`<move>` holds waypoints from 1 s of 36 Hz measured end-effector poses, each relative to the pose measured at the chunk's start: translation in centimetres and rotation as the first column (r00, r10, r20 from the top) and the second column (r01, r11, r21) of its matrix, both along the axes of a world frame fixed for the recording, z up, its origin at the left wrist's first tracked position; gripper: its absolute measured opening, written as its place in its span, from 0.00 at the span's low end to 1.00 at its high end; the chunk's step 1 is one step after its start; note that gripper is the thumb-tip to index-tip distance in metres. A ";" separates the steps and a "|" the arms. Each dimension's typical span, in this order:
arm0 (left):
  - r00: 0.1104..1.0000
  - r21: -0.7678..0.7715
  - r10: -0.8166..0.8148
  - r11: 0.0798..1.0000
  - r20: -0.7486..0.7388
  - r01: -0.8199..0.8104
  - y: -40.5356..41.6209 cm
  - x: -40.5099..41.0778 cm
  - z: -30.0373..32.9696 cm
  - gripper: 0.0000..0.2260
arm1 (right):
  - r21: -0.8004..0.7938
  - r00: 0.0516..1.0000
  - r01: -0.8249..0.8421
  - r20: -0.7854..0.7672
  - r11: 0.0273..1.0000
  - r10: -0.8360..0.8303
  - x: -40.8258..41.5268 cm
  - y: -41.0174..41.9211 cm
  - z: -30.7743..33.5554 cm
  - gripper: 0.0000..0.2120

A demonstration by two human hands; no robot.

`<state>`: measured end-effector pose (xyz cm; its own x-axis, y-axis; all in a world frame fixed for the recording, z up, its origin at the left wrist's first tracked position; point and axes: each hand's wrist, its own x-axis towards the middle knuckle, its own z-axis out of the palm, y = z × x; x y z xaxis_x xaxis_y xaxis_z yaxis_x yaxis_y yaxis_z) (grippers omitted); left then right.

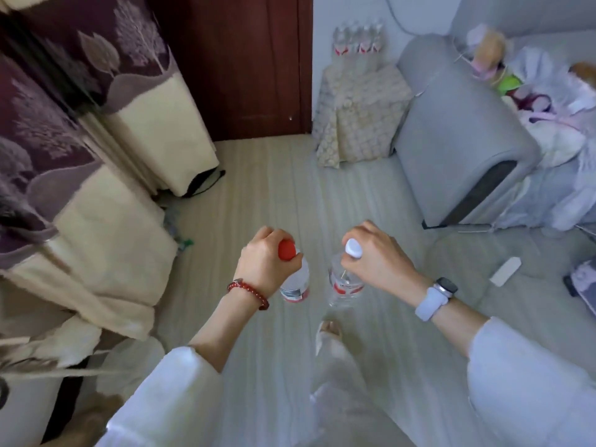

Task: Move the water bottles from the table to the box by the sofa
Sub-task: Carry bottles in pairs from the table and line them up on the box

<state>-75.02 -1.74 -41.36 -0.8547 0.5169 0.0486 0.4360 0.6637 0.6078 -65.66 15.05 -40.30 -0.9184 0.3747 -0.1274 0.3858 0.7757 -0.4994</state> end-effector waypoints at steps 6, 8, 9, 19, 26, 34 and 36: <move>0.999 -0.018 0.015 1.000 0.052 -0.014 10.4 -10.5 0.1 0.10 | 0.001 0.998 -0.031 0.056 1.000 0.031 -10.6 10.5 -0.1 0.08; 0.998 -0.013 0.013 1.000 0.054 -0.012 13.5 -13.8 0.4 0.10 | 0.008 0.998 -0.020 0.064 1.000 0.019 -14.1 13.7 0.4 0.09; 0.998 -0.012 0.013 1.000 0.059 -0.013 14.9 -15.4 0.7 0.10 | 0.008 0.998 -0.011 0.063 1.000 0.010 -15.6 15.1 0.6 0.09; 0.999 -0.026 -0.023 0.999 0.042 0.024 30.0 -33.4 0.2 0.10 | 0.007 0.994 0.112 -0.006 0.994 -0.112 -32.3 30.6 0.1 0.08; 0.995 -0.024 -0.069 0.997 0.079 0.071 41.6 -46.1 -1.2 0.11 | 0.003 0.993 0.095 0.067 0.995 -0.095 -44.6 41.7 -1.0 0.08; 0.993 0.009 -0.081 0.997 0.086 0.080 55.8 -57.9 -0.6 0.11 | -0.004 0.981 0.185 0.061 0.983 -0.184 -55.5 54.3 -0.5 0.08; 0.993 0.003 -0.071 0.997 0.092 0.071 59.2 -60.7 -1.0 0.11 | -0.020 0.981 0.190 0.042 0.982 -0.189 -58.3 57.6 -0.9 0.08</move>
<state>-135.70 57.46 -42.37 -0.8167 0.5764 -0.0289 0.4241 0.6333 0.6474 -124.01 72.68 -41.16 -0.8250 0.5378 -0.1737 0.5447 0.6746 -0.4982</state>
